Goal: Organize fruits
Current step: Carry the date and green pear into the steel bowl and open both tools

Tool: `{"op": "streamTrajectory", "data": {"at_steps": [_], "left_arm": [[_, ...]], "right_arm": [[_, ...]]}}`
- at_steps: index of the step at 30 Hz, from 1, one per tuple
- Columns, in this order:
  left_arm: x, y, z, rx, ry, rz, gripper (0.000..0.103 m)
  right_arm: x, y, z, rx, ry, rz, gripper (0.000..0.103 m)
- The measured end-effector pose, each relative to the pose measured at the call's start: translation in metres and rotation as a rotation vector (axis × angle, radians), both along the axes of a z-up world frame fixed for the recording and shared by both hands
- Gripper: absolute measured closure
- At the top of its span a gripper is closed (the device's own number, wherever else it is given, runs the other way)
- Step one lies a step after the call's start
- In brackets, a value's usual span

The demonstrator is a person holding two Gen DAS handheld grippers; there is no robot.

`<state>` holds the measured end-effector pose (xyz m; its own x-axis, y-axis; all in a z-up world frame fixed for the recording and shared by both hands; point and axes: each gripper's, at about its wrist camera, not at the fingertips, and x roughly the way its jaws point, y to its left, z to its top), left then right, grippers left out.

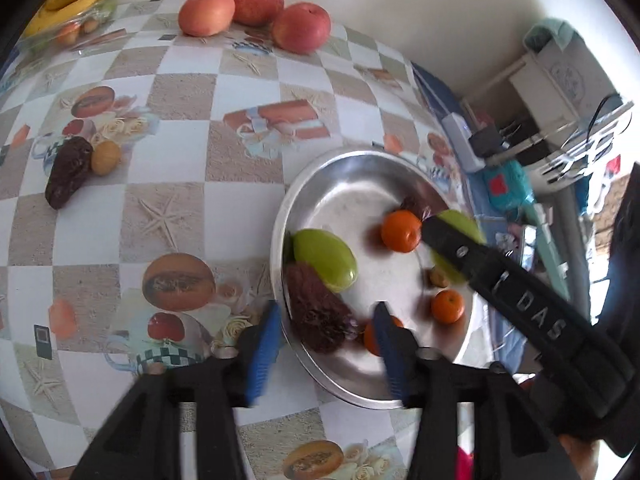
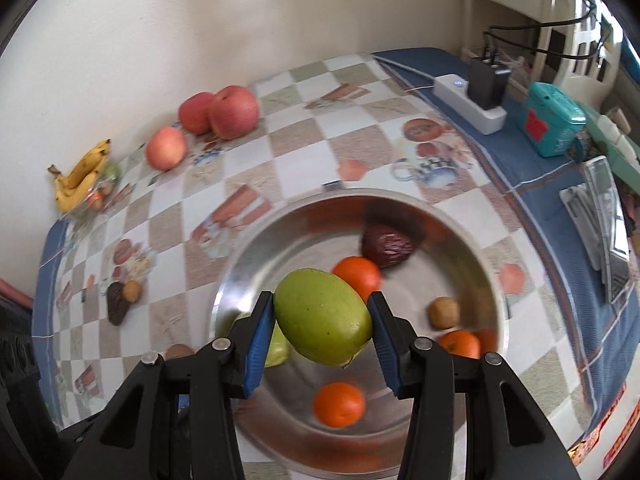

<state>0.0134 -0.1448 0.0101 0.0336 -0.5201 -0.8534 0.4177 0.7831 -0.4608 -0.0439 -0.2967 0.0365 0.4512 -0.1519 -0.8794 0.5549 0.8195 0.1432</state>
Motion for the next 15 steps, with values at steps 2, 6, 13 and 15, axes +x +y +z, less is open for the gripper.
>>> {"op": "streamTrajectory", "data": {"at_steps": [2,6,13,15], "left_arm": [[0.001,0.002,-0.002,0.011,-0.003,0.007,0.041],[0.017,0.027,-0.004,0.031,-0.006,0.097,0.036],[0.056,0.087,-0.018,0.161,-0.032,0.361,0.0],[0.068,0.11,-0.018,0.184,-0.049,0.434,0.0]], "right_arm": [[-0.001,-0.001,-0.001,-0.009,0.011,0.0,0.054],[0.003,0.003,-0.002,-0.007,0.004,0.029,0.053],[0.019,0.029,-0.003,-0.114,0.045,0.13,0.026],[0.026,0.04,-0.001,-0.116,0.024,0.155,0.026]]}}
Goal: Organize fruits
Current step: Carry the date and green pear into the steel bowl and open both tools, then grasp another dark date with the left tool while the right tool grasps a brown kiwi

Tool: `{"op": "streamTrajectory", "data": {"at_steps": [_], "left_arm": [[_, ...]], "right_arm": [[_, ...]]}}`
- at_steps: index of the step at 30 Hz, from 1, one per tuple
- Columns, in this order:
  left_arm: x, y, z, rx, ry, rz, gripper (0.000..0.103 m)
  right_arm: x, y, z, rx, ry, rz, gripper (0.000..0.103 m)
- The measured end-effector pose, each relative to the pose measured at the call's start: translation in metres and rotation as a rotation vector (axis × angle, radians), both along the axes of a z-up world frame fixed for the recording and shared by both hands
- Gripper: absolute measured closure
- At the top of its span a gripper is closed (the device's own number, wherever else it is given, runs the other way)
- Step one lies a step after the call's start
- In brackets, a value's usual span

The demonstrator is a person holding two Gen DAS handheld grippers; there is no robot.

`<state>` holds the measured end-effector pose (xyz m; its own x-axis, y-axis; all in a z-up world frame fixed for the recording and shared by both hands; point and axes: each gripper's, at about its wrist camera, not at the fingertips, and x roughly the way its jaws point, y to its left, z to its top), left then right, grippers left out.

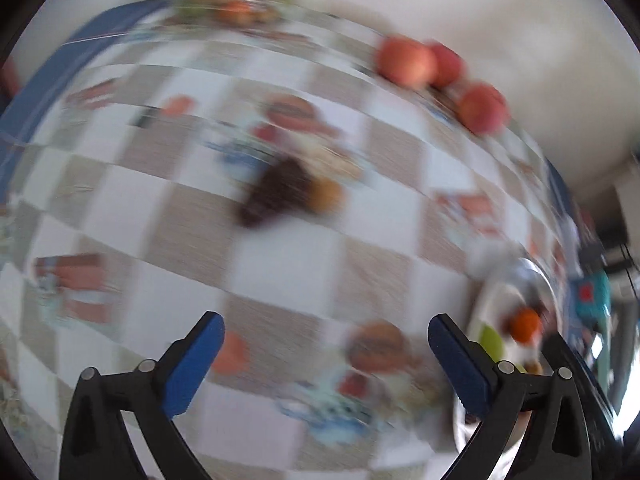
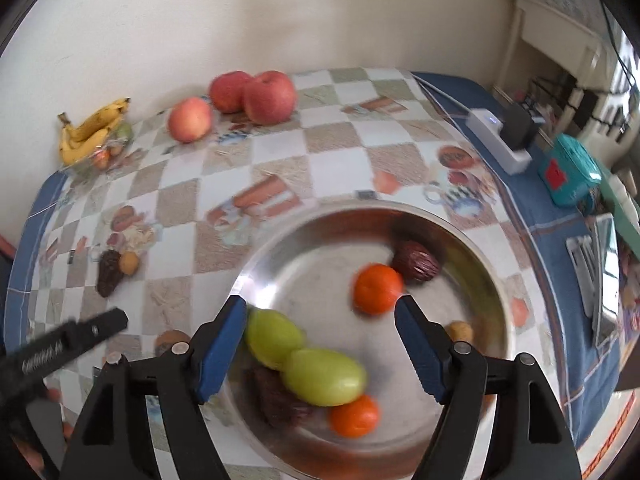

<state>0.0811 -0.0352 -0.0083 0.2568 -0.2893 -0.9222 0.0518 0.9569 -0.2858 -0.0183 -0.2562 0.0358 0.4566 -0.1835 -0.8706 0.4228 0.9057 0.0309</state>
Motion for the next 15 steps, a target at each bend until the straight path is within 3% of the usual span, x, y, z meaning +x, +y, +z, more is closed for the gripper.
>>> {"op": "streamTrajectory", "data": {"at_steps": [4,9,15], "left_arm": [[0.016,0.037,0.001,0.018,-0.045,0.095,0.0],[0.033,0.068,0.0,-0.025,-0.081,0.168,0.0],[0.054,0.087,-0.01,-0.047,-0.035,0.207,0.0]], "right_arm": [[0.018,0.024,0.001,0.051,-0.041,0.075,0.026],[0.05,0.062,-0.005,0.112,-0.068,0.164,0.026],[0.084,0.097,-0.021,0.193,-0.078,0.233,0.026]]}}
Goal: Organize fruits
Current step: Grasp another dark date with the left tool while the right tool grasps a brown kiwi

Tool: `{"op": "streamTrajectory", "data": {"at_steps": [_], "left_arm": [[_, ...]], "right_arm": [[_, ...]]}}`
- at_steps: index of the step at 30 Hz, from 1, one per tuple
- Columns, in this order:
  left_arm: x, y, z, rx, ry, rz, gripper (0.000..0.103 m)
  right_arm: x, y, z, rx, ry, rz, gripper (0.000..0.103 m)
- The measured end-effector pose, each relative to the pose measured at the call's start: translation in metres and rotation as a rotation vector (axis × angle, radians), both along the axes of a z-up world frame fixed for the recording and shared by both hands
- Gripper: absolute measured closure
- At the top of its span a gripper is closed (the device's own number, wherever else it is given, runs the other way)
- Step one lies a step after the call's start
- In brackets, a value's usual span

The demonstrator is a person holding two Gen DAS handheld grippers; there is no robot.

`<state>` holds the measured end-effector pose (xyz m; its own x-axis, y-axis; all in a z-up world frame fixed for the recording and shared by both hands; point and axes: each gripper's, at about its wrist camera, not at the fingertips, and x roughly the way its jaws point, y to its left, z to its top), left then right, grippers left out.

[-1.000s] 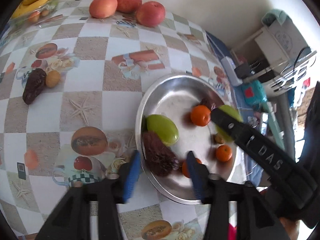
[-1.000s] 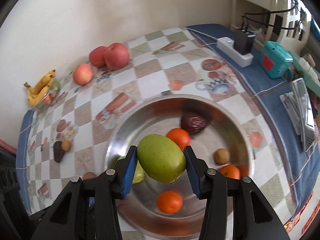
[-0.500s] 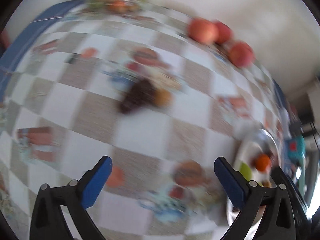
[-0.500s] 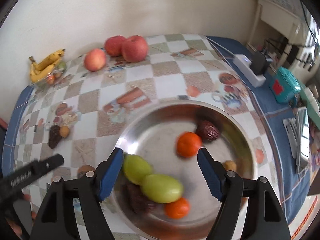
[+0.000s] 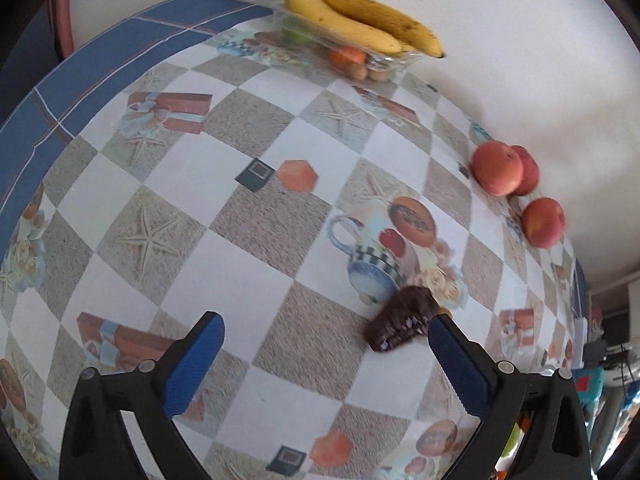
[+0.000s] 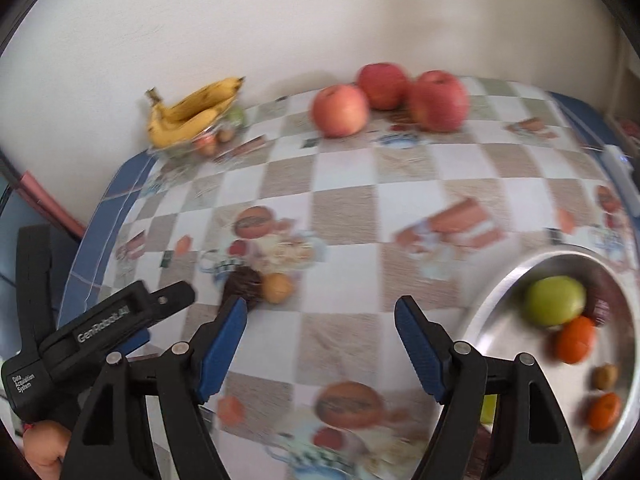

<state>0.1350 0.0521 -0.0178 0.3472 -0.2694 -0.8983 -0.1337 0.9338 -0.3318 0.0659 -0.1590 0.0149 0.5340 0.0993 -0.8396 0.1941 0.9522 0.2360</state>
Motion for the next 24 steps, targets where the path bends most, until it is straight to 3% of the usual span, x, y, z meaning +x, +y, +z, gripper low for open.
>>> {"op": "streamTrajectory", "data": {"at_steps": [2,5,6,15,19,21,24], "left_arm": [[0.005,0.0,-0.003,0.005,0.009,0.008,0.001],[0.014,-0.001,-0.008,-0.019,0.021,0.02,0.003],[0.016,-0.002,-0.009,-0.033,0.027,0.021,0.006],[0.028,-0.006,-0.021,-0.112,0.056,0.004,0.023],[0.028,-0.005,-0.021,-0.146,0.058,-0.002,0.024],[0.028,-0.007,-0.021,-0.157,0.056,-0.01,0.025],[0.028,-0.012,-0.021,-0.174,0.057,-0.031,0.027]], "right_arm": [[0.011,0.007,-0.009,0.008,0.013,0.013,0.027],[0.025,0.01,-0.025,0.063,0.041,0.015,0.037],[0.03,0.011,-0.031,0.08,0.055,0.012,0.043],[0.047,0.015,-0.051,0.149,0.081,0.016,0.06],[0.051,0.014,-0.059,0.189,0.087,0.012,0.066],[0.051,0.013,-0.064,0.207,0.092,0.013,0.076],[0.05,0.011,-0.064,0.217,0.085,0.006,0.076]]}}
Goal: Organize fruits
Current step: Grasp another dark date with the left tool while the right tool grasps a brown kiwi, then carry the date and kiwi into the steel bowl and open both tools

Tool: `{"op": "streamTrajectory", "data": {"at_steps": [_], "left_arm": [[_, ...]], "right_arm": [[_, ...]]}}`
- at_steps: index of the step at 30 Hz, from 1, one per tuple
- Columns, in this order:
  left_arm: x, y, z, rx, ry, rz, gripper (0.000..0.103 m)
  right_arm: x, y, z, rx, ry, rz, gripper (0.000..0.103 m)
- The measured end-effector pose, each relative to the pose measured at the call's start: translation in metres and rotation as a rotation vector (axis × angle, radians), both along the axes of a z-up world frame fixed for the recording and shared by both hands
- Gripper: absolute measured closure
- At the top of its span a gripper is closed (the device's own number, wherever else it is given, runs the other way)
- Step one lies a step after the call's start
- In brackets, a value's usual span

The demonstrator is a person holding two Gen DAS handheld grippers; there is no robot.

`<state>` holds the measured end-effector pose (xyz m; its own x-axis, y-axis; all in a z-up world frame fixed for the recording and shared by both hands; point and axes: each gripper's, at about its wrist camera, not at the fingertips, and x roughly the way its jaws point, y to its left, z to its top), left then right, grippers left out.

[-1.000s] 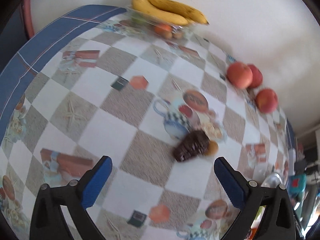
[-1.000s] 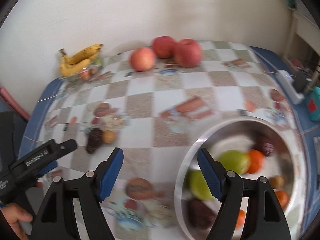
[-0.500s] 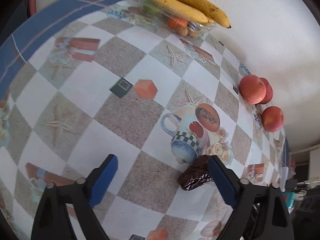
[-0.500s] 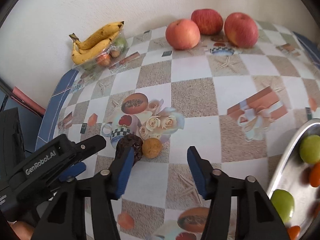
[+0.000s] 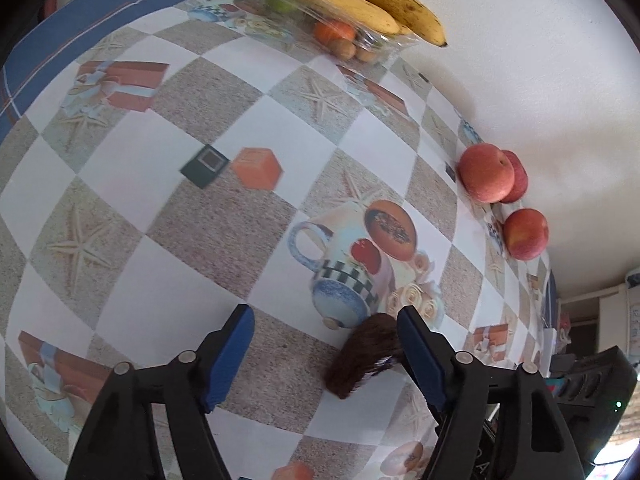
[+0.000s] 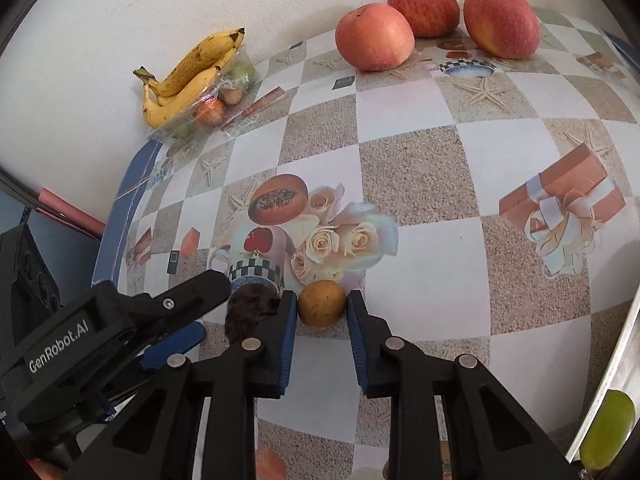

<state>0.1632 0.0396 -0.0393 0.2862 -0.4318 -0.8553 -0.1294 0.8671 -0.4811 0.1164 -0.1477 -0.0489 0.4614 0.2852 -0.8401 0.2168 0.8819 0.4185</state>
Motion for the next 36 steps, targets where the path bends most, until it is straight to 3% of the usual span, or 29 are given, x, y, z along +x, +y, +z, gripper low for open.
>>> {"op": "streamTrajectory", "data": {"at_steps": [6,10,12,26,36], "left_arm": [[-0.005,-0.021,0.001,0.014,-0.008,-0.069,0.027],[-0.008,-0.03,-0.001,0.051,-0.001,-0.097,0.059],[-0.01,-0.032,-0.001,0.06,0.001,-0.104,0.064],[-0.047,-0.041,0.023,0.06,-0.019,-0.118,0.065],[-0.094,-0.066,0.053,-0.001,-0.071,-0.201,0.065]], "right_arm": [[-0.006,-0.012,0.0,-0.004,0.015,-0.032,0.076],[-0.013,-0.021,0.001,-0.002,0.025,-0.048,0.076],[-0.016,-0.023,0.002,-0.012,0.032,-0.051,0.076],[-0.064,-0.023,0.029,-0.166,0.034,-0.014,0.076],[-0.118,-0.045,0.066,-0.168,-0.026,-0.093,0.076]]}}
